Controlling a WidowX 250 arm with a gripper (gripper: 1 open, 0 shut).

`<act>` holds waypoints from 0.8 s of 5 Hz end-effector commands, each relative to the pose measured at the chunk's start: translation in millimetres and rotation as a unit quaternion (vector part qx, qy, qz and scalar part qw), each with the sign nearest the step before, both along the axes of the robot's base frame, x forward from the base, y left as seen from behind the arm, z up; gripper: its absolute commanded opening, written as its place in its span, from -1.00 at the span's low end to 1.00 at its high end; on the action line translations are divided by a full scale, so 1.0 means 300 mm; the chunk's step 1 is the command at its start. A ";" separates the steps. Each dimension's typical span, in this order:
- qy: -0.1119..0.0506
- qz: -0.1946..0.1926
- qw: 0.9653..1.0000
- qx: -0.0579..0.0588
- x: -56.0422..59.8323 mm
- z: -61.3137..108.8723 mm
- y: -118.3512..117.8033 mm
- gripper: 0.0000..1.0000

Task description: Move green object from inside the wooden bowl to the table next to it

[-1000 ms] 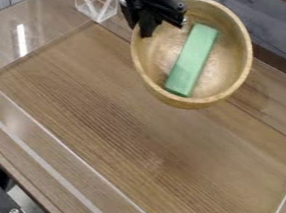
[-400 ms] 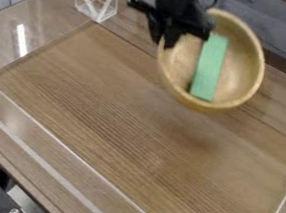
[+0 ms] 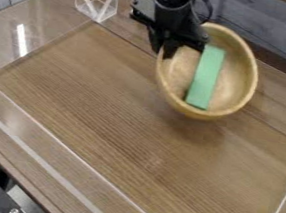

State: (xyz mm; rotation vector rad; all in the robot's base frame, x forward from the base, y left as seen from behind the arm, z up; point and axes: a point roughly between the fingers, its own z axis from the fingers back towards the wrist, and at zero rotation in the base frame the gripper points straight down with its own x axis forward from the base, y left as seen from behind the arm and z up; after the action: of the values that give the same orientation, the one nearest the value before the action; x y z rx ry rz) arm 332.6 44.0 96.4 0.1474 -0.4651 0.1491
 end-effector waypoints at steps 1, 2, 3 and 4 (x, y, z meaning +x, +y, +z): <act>-0.040 0.035 0.999 0.004 0.068 0.108 0.039 -1.00; -0.039 0.068 0.997 0.006 0.088 0.131 0.066 -1.00; -0.039 0.077 0.996 0.007 0.126 0.086 0.080 -1.00; -0.039 0.083 0.996 0.008 0.161 0.039 0.096 -1.00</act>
State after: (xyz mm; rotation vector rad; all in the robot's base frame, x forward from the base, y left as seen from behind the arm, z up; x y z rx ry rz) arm 363.2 72.9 88.4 0.2152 -0.4418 0.2776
